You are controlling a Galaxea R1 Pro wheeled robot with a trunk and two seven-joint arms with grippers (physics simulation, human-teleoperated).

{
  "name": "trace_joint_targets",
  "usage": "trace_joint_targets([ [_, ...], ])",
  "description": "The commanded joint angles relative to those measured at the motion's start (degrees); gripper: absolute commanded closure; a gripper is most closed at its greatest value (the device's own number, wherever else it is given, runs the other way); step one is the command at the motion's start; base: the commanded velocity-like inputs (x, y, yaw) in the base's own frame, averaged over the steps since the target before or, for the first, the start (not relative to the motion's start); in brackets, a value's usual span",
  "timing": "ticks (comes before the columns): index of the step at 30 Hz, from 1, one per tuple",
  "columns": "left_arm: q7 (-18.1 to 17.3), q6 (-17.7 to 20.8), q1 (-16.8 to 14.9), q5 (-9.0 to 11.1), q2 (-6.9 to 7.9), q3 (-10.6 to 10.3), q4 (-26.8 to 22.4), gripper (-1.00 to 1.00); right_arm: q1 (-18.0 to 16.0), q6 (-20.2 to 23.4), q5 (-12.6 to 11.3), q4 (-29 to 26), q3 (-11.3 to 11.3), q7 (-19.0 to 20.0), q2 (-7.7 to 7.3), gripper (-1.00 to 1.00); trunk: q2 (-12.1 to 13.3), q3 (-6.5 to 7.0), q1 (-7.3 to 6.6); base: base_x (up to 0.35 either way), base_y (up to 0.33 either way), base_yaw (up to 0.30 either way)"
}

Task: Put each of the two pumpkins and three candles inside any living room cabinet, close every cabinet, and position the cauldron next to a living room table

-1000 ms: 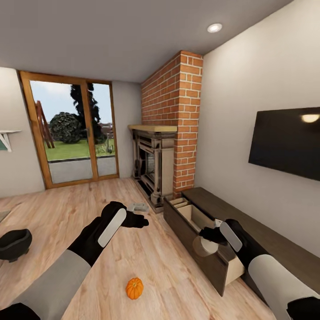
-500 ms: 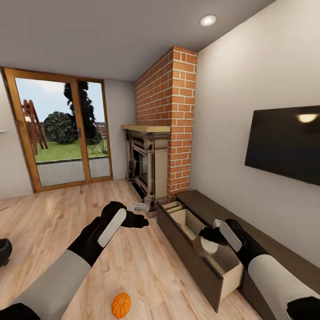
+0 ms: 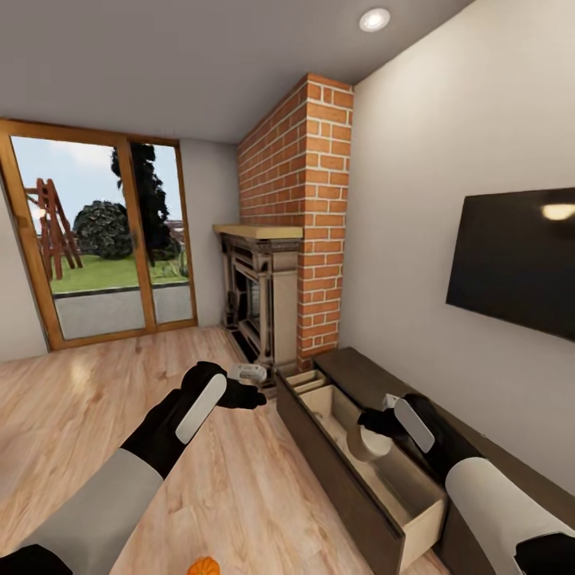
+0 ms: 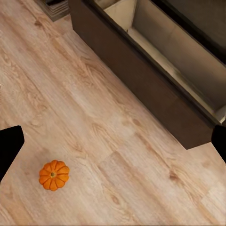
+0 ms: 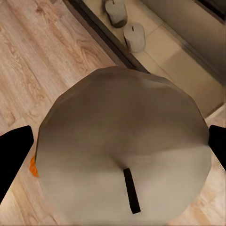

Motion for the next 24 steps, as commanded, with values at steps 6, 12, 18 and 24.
trace_joint_targets([
  [6, 10.45, -0.92, -0.07, 0.78, 0.05, 0.26, -0.20, -1.00, -0.04, 0.08, -0.65, -0.06, 0.35, -0.55, -0.22, 1.00, -0.05, -0.08, 0.03, 0.218, -0.142, 0.000],
  [12, 22.53, -1.57, -0.07, 1.31, 0.19, 0.54, -0.86, -1.00, -0.05, 0.09, -0.65, 0.19, 0.35, -1.23, -0.26, 1.00, -0.05, -0.08, 0.03, 0.064, -0.047, 0.000],
  [18, 24.79, -1.09, -0.01, 1.49, 0.49, 7.24, -2.43, -1.00, -0.10, 0.09, -0.67, 0.29, 0.44, -3.26, -0.07, 1.00, -0.05, -0.08, 0.03, 0.010, -0.007, 0.000],
  [24, 24.56, -0.39, 0.00, 1.96, 0.65, 11.64, -2.70, -1.00, -0.11, 0.09, -0.61, 0.34, 0.51, -3.59, -0.02, 1.00, -0.85, -0.43, 0.47, 0.001, -0.001, 0.000],
])
